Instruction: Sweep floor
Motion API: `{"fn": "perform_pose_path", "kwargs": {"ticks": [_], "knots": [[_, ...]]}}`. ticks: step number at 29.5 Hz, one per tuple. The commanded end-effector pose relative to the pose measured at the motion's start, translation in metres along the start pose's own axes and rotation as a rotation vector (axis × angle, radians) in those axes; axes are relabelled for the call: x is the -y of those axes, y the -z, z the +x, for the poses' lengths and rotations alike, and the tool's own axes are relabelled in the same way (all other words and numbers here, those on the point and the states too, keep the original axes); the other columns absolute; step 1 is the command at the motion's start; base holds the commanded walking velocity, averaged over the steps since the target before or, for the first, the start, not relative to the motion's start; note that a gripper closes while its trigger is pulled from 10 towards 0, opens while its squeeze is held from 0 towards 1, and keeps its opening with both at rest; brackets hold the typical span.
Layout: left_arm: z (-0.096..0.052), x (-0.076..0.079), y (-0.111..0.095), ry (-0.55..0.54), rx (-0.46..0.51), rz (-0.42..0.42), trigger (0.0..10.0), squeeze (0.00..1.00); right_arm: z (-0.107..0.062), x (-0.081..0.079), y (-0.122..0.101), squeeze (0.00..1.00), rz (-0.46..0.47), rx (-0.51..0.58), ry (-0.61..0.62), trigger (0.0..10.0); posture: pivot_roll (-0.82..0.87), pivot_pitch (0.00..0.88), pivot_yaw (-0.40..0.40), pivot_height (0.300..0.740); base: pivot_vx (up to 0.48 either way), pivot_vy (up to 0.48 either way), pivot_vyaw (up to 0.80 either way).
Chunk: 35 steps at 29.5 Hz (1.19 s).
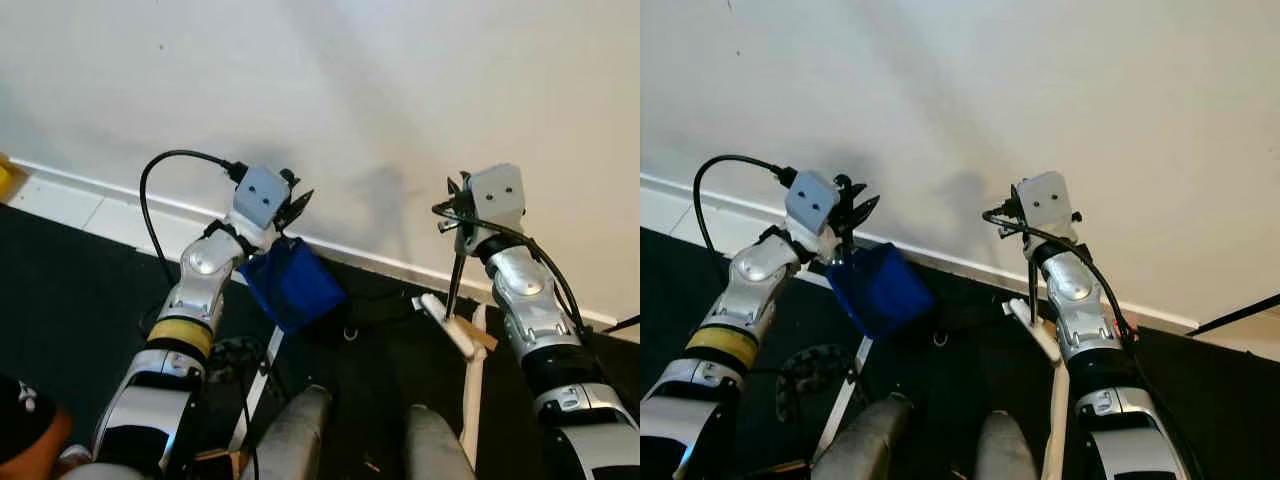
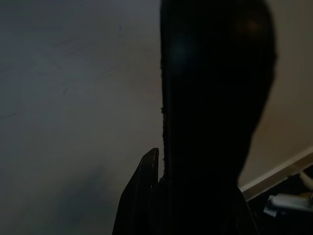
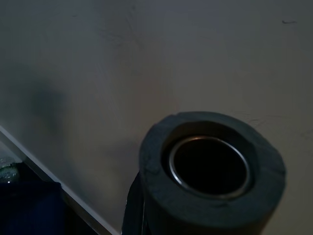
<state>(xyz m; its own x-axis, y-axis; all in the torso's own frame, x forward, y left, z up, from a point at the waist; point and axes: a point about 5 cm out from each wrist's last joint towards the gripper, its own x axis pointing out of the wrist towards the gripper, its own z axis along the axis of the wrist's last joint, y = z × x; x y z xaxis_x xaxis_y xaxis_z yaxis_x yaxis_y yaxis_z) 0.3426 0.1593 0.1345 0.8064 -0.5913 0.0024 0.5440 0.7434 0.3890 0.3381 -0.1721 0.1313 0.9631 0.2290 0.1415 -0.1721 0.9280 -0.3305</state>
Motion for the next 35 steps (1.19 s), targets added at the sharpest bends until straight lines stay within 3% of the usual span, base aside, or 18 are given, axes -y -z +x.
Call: {"fn": "perform_pose_path", "kwargs": {"ticks": [1,11,24,35], "knots": [[-0.004,-0.006,-0.005,0.005,0.015,0.06,10.0,0.0,0.004,-0.001,-0.011,0.0,-0.034,0.057,-0.022,10.0,0.07,0.254,-0.001,0.74,0.0,0.0,0.0],[-0.015,-0.005,-0.006,0.047,0.0,0.101,10.0,0.0,0.007,-0.009,-0.016,0.0,-0.049,0.098,-0.071,10.0,0.09,0.29,-0.018,0.74,0.0,0.0,0.0],[-0.025,0.008,-0.005,0.131,-0.04,0.197,10.0,0.0,0.02,-0.013,-0.029,0.0,-0.054,0.144,-0.101,10.0,0.09,0.352,-0.038,0.74,0.0,0.0,0.0],[-0.031,-0.01,-0.013,0.103,-0.075,0.321,10.0,0.0,0.028,-0.009,-0.033,0.0,-0.07,0.144,-0.081,10.0,0.1,0.381,-0.056,0.74,0.0,0.0,0.0]]}}
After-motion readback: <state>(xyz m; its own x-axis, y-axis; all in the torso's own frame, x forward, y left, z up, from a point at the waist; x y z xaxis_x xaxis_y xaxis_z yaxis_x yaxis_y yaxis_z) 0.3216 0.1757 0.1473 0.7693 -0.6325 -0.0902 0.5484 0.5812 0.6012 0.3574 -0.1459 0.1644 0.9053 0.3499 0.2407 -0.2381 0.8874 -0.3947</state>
